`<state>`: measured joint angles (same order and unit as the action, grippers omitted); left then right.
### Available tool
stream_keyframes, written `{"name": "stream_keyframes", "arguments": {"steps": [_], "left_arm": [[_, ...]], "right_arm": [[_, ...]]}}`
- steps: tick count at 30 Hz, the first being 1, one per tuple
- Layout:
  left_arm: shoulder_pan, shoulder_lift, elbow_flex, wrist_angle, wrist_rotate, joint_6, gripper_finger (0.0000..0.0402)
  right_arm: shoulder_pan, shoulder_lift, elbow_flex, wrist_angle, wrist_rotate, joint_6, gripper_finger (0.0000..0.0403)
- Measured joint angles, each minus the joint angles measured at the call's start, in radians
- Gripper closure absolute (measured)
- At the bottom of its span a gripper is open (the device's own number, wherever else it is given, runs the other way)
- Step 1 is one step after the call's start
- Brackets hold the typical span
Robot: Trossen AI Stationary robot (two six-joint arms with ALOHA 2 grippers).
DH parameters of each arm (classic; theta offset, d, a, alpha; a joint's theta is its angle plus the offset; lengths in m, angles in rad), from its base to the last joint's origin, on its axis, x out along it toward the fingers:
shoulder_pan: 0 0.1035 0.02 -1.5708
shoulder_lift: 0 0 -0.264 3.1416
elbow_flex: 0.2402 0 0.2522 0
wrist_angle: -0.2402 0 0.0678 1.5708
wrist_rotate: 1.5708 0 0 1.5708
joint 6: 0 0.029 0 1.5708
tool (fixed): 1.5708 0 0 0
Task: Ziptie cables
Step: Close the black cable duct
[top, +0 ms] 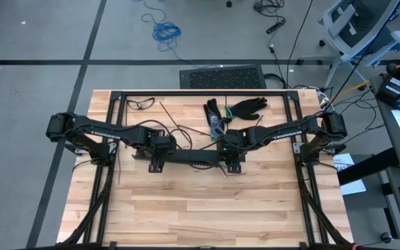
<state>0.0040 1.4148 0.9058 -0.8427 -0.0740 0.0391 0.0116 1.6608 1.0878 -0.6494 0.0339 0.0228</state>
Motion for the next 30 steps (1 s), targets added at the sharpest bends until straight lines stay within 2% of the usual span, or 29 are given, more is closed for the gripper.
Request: {"name": "stream_keyframes", "arguments": {"steps": [6,14,20,30], "left_arm": [[0.0,0.003,-0.049,0.062,-0.01,0.01,0.0173],[0.0,0.003,-0.062,0.062,-0.035,0.027,0.0173],[0.0,0.003,-0.063,0.076,-0.105,0.035,0.0173],[0.003,0.071,-0.06,0.099,-0.097,0.057,0.0173]], "right_arm": [[0.0,0.0,0.0,0.006,0.003,-0.006,0.0163],[0.0,0.0,0.0,0.024,0.005,-0.008,0.0163],[-0.001,0.0,0.0,0.023,0.03,-0.007,0.0163],[0.0,0.0,-0.002,0.017,0.022,-0.003,0.0163]]}}
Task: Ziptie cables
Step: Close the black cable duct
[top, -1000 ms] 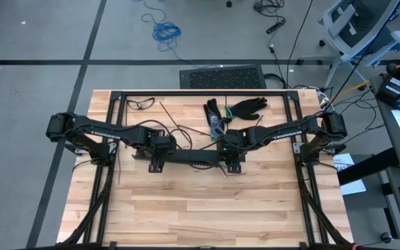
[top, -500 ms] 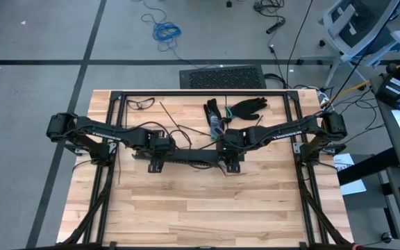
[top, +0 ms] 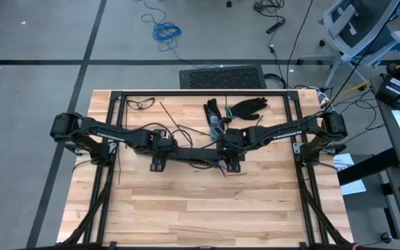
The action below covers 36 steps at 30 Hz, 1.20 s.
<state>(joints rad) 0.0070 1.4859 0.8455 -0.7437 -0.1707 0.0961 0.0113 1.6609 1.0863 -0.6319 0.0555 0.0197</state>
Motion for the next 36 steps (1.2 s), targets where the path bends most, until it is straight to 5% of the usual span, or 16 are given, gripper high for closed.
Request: {"name": "stream_keyframes", "arguments": {"steps": [17,36], "left_arm": [[0.0,0.051,-0.002,0.038,-0.042,0.022,0.0173],[-0.001,0.051,-0.002,0.086,-0.044,-0.054,0.0173]], "right_arm": [[0.002,0.0,0.0,0.002,-0.01,0.074,0.0153],[0.056,0.0,0.0,0.048,-0.107,0.431,0.0145]]}}
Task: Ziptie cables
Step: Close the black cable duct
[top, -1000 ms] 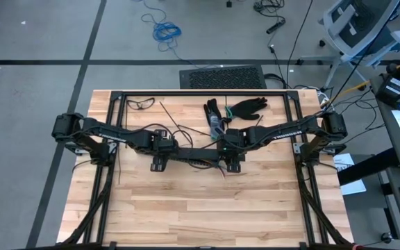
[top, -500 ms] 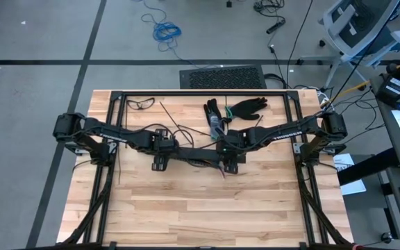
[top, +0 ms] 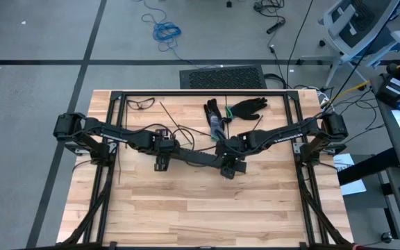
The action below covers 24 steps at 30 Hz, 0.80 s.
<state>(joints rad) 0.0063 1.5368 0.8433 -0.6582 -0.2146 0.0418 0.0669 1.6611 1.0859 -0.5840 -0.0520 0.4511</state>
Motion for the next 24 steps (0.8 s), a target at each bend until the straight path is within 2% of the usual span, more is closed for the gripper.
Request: {"name": "stream_keyframes", "arguments": {"steps": [9,24], "left_arm": [[0.0,0.0,0.0,0.002,0.004,-0.022,0.0173],[0.001,0.0,0.001,0.029,0.001,-0.067,0.0174]], "right_arm": [[0.037,0.0,0.0,-0.002,0.125,-0.02,0.0144],[0.039,0.0,0.002,-0.006,0.131,-0.155,0.0144]]}}
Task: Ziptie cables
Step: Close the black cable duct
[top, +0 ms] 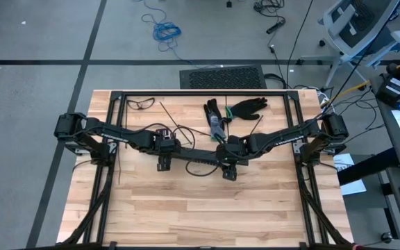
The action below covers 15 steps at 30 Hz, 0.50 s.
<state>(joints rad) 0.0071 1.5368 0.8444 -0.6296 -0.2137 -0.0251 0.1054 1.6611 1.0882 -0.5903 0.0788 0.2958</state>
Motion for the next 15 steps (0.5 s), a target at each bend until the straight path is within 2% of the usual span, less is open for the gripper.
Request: {"name": "stream_keyframes", "arguments": {"steps": [3,8,15], "left_arm": [[0.0,0.0,0.0,0.0,-0.001,0.0,0.0174],[0.0,0.0,0.0,0.004,-0.001,0.0,0.0174],[0.0,0.0,-0.001,0.025,-0.006,0.013,0.0174]], "right_arm": [[-0.004,0.0,0.0,0.003,-0.002,-0.05,0.0144],[-0.005,0.0,0.0,0.01,-0.006,0.048,0.0144],[0.001,0.0,0.0,0.034,-0.006,0.023,0.0144]]}}
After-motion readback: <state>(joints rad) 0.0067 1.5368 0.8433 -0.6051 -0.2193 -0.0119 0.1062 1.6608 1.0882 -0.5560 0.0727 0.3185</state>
